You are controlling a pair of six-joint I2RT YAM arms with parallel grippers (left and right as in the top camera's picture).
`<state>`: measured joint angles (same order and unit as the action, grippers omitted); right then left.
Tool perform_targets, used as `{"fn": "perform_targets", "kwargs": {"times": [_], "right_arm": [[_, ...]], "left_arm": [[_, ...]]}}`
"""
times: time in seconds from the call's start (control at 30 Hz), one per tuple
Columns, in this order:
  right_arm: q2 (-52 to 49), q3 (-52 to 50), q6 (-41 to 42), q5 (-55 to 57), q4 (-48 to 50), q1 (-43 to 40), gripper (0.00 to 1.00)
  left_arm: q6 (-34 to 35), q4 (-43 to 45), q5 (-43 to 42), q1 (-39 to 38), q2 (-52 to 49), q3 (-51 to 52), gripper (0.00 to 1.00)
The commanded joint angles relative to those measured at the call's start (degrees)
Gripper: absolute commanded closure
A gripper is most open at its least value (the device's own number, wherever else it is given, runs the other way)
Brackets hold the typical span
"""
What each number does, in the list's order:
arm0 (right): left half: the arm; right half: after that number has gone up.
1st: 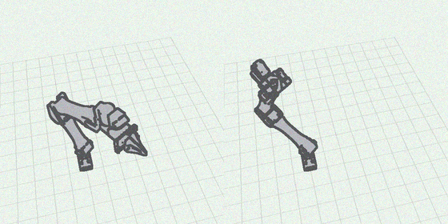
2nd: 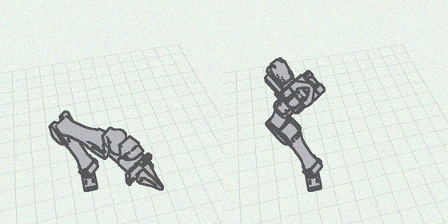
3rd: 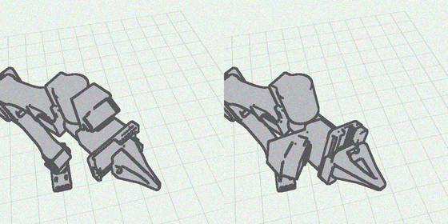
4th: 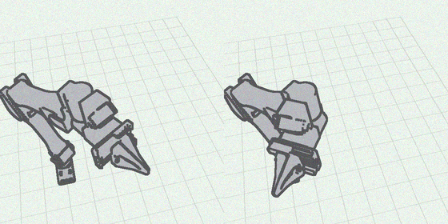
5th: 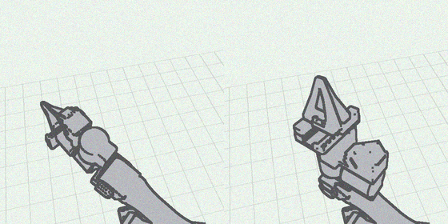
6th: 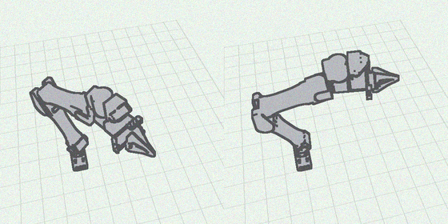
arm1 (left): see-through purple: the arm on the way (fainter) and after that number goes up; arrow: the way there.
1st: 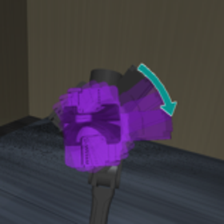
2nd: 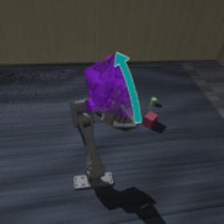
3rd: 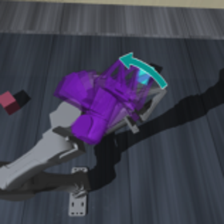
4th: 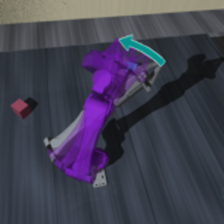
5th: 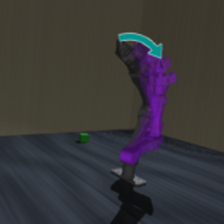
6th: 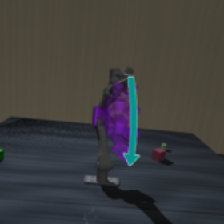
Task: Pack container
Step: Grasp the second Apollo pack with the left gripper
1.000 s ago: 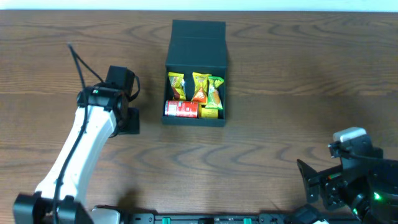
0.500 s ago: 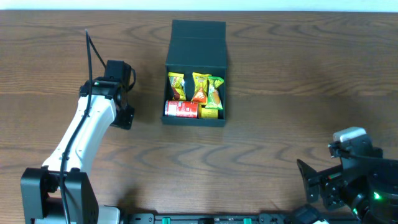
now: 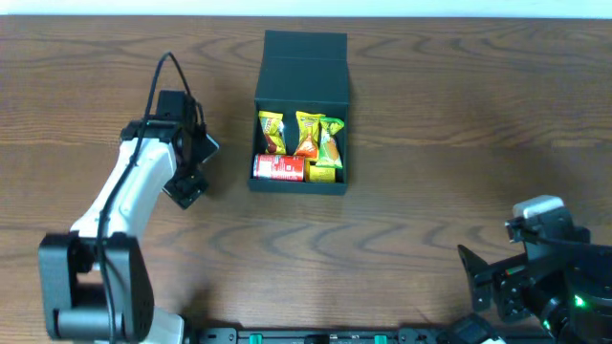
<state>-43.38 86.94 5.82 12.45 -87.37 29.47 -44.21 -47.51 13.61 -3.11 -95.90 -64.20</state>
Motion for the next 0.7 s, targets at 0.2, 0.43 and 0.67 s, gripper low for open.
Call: {"fn": "perform_targets", "kwargs": {"times": [0.2, 0.43, 0.67], "right_arm": [[0.0, 0.3, -0.3, 2.4, -0.1, -0.3, 0.01], [0.0, 0.3, -0.3, 2.4, 0.2, -0.3, 0.01], [0.0, 0.3, -0.3, 2.4, 0.8, -0.3, 0.01]], "left_arm": [[-12.6, 6.1, 2.8, 1.2, -9.2, 0.2, 0.06], [-13.8, 7.2, 2.2, 4.1, -11.8, 0.2, 0.09], [-14.1, 7.5, -3.9, 6.1, -11.8, 0.2, 0.18]]}}
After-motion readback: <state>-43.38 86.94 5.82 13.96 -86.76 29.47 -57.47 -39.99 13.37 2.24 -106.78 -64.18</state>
